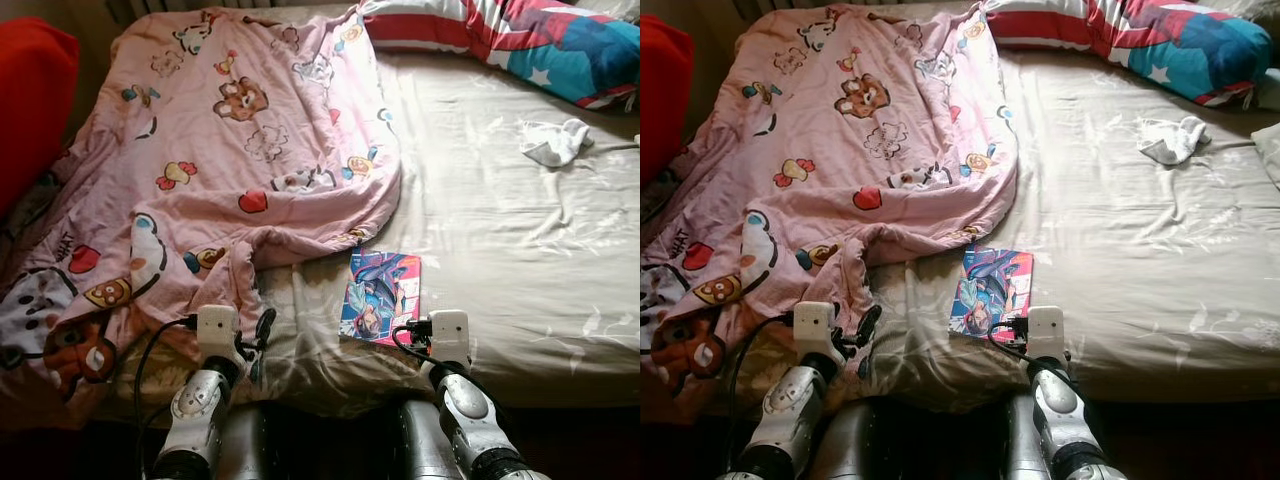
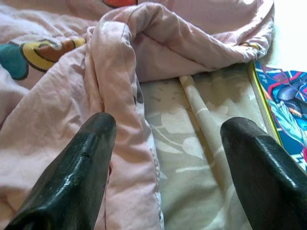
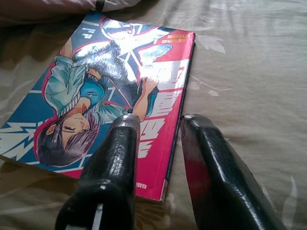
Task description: Clean up the room
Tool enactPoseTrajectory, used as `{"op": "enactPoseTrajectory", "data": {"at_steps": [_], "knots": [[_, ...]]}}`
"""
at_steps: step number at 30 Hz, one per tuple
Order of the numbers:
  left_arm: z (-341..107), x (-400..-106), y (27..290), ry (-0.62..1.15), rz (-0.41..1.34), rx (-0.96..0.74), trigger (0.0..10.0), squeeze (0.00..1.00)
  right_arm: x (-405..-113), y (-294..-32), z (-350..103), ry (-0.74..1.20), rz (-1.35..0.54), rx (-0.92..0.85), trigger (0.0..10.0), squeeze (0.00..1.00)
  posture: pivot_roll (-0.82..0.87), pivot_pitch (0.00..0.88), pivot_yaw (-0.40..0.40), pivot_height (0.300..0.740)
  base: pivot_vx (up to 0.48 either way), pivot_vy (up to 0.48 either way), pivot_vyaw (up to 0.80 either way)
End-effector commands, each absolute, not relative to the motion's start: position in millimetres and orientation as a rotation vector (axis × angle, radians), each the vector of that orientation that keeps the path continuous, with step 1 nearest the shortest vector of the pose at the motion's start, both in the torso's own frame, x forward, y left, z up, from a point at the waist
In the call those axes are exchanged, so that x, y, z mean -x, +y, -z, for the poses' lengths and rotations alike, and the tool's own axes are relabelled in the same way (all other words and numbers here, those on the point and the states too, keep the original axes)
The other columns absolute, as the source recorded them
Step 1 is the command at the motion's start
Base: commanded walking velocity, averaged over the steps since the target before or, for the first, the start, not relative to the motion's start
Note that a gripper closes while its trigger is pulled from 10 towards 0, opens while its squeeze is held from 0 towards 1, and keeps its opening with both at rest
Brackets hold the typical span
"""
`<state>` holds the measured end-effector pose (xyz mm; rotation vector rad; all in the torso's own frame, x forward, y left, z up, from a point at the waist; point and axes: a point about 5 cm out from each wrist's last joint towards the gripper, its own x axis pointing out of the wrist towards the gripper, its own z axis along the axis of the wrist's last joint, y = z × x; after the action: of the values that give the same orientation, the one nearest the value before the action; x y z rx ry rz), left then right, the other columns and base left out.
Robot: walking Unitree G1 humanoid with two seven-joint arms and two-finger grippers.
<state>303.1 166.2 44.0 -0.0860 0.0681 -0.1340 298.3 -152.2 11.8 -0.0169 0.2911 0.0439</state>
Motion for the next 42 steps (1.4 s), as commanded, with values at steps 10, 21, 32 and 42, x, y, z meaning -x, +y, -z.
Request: {"op": "enactPoseTrajectory", "data": {"at_steps": [10,21,32,42], "knots": [[-54,-304,171,0.037,0.143,0.079,10.0,0.0,-309,-154,-19,0.296,0.044,-0.219,10.0,0.0,-0.02,0.25,0.074,0.573,0.0,0.0,0.0],[-63,-302,175,0.008,0.154,0.059,10.0,0.0,-318,-174,-23,0.316,0.13,-0.489,10.0,1.0,0.02,0.251,0.085,0.573,0.0,0.0,0.0],[-64,-292,178,0.015,0.154,0.042,10.0,0.0,-315,-170,-18,0.346,0.102,-0.581,10.0,1.0,0.06,0.281,0.095,0.573,0.0,0.0,0.0],[-64,-284,183,0.035,0.147,0.031,10.0,0.0,-308,-167,-9,0.389,0.083,-0.609,10.0,0.0,0.09,0.303,0.104,0.573,0.0,0.0,0.0]]}}
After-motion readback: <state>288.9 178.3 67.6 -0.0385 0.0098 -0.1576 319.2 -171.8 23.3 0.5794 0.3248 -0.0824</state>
